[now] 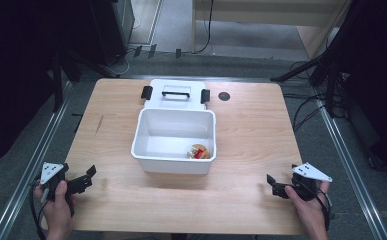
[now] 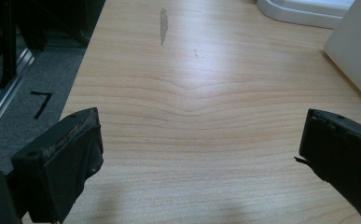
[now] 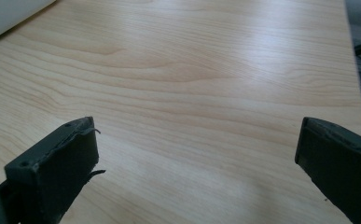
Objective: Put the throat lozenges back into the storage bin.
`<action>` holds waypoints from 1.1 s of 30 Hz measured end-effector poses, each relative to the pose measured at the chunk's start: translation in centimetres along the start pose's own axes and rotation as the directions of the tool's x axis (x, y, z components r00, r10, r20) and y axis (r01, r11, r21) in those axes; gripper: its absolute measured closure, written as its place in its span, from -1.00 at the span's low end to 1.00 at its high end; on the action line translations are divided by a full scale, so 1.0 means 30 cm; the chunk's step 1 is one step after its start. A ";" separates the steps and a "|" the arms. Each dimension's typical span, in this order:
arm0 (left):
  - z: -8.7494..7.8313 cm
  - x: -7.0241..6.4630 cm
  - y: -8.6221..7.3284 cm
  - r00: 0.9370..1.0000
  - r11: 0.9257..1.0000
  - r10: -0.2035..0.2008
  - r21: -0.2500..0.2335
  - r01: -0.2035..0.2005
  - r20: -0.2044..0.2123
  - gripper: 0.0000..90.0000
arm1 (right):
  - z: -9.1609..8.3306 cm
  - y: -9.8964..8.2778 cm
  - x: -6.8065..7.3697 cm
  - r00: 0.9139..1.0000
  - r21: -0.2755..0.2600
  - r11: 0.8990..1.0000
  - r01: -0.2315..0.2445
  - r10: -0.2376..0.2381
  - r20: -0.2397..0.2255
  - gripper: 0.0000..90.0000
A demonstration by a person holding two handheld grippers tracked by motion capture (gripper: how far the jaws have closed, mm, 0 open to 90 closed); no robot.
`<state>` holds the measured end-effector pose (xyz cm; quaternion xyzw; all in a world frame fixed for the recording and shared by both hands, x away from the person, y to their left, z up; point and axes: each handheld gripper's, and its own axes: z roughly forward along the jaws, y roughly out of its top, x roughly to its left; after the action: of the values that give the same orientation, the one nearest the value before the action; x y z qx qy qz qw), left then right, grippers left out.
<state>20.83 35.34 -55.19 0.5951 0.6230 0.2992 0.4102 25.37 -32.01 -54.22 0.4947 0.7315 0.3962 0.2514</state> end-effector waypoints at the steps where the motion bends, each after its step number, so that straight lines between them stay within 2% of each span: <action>1: 0.000 0.000 0.000 1.000 1.000 0.000 0.000 0.000 -0.001 -1.00 | -0.007 -0.008 -0.004 1.000 -0.010 1.000 -0.003 0.003 -0.001 -1.00; 5: 0.000 0.000 0.000 1.000 1.000 0.001 0.000 -0.001 -0.001 -1.00 | -0.025 -0.035 -0.017 1.000 -0.010 1.000 -0.017 0.017 -0.010 -1.00; 11: 0.001 0.001 0.001 1.000 1.000 0.000 0.008 0.000 -0.001 -1.00 | -0.056 -0.053 -0.030 0.999 -0.056 0.997 -0.049 0.049 -0.007 -1.00; 16: 0.005 -0.009 0.001 1.000 1.000 0.020 0.013 -0.020 -0.013 -1.00 | -0.084 -0.071 -0.047 0.998 -0.069 0.996 -0.059 0.060 0.013 -1.00; 19: 0.006 -0.011 0.001 1.000 1.000 0.024 0.018 -0.024 -0.014 -1.00 | -0.096 -0.080 -0.062 0.996 -0.078 0.994 -0.080 0.082 0.022 -1.00; 23: 0.007 -0.015 0.001 0.999 0.999 0.033 0.022 -0.032 -0.016 -1.00 | -0.093 -0.078 -0.071 0.994 -0.060 0.992 -0.110 0.112 0.017 -1.00; 29: 0.009 -0.007 0.003 1.000 0.999 0.015 0.030 -0.015 -0.007 -1.00 | -0.086 -0.075 -0.067 0.995 -0.040 0.994 -0.099 0.100 0.028 -1.00; 33: 0.008 -0.005 0.003 1.000 1.000 0.005 0.031 -0.005 -0.005 -1.00 | -0.084 -0.074 -0.071 0.994 -0.031 0.994 -0.107 0.108 0.016 -1.00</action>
<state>21.07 35.16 -55.22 0.6022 0.6269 0.2921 0.3988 23.11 -35.26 -54.69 0.5330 0.6954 0.4158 0.2438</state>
